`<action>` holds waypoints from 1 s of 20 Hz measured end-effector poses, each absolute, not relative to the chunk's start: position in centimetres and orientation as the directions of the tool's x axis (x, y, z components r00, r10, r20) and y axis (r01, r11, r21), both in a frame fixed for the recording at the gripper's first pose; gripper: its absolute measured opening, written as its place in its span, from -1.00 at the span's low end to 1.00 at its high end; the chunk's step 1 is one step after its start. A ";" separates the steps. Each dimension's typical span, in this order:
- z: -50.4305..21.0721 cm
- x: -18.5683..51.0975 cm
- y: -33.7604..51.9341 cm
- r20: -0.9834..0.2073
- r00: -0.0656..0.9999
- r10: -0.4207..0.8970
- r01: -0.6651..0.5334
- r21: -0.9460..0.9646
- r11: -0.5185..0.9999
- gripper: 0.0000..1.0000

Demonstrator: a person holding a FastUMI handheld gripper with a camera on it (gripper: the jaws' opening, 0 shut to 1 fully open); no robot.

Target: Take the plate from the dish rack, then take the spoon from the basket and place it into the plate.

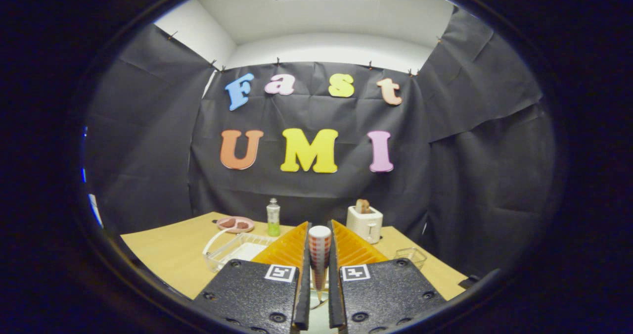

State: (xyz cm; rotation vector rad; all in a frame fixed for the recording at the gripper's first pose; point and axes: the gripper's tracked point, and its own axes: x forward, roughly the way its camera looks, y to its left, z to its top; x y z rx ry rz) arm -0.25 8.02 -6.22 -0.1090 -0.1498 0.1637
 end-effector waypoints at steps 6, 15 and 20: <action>-10.9 1.9 11.7 0.074 0.980 0.185 -0.180 -0.071 0.981 -0.60; -17.6 4.7 12.2 -0.044 0.983 0.180 -0.184 -0.098 0.978 -0.56; -18.1 5.4 10.3 -0.060 0.986 0.154 -0.159 -0.073 0.985 -0.54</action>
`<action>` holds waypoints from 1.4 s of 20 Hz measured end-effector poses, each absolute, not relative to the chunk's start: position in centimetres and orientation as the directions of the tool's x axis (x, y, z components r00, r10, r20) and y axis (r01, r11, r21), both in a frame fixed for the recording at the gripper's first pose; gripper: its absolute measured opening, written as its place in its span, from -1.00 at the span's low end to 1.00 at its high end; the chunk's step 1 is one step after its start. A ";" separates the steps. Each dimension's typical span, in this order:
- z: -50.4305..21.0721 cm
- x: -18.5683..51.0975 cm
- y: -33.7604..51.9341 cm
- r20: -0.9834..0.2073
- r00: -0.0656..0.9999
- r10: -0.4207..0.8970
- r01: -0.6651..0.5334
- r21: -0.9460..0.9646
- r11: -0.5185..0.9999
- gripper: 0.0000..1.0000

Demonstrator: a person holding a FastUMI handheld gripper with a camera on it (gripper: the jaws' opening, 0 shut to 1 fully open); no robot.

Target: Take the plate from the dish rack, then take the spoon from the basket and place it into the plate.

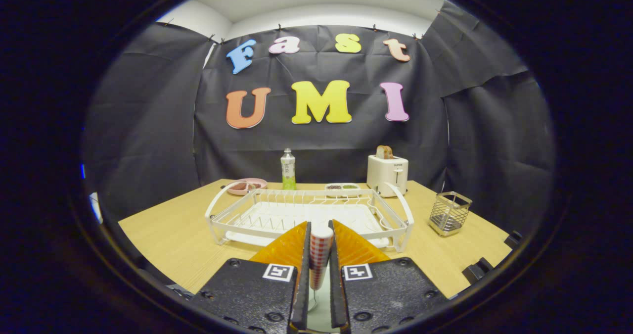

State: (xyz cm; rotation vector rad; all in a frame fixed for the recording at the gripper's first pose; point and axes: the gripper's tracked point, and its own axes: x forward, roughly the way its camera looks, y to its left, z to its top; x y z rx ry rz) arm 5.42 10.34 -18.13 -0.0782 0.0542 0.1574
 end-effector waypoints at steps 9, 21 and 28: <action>-16.3 4.8 6.2 -0.009 0.997 0.080 -0.080 -0.109 0.991 0.01; -7.9 -0.1 3.1 0.099 0.994 0.036 -0.020 -0.164 0.986 1.00; -3.0 -2.1 2.6 0.134 0.990 0.036 -0.019 -0.125 0.992 1.00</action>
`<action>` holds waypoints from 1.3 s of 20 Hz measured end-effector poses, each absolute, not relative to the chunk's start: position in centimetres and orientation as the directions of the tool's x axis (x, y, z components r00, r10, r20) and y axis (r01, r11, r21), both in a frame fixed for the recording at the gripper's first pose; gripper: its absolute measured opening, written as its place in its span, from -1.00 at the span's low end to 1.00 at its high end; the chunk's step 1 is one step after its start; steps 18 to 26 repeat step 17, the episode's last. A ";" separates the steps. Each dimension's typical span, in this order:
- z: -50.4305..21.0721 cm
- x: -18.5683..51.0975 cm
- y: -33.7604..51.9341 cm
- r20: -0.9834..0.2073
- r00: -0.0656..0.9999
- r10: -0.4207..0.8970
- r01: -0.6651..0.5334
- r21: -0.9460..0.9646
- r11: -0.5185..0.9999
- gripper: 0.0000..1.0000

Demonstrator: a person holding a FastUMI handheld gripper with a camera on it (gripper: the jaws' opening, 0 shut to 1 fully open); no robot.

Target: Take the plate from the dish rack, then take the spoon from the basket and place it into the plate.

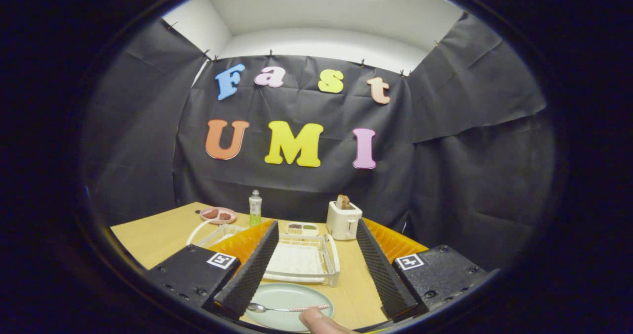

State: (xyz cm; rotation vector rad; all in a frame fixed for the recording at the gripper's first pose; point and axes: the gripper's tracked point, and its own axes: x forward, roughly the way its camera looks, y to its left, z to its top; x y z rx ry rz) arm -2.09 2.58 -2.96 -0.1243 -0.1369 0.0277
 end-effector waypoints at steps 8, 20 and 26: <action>-0.6 -3.1 1.4 0.162 0.987 -0.009 0.026 -0.103 0.994 1.00; -2.0 -2.9 1.1 0.137 0.990 -0.016 0.030 -0.098 0.995 1.00; -2.0 -2.9 1.1 0.137 0.990 -0.016 0.030 -0.098 0.995 1.00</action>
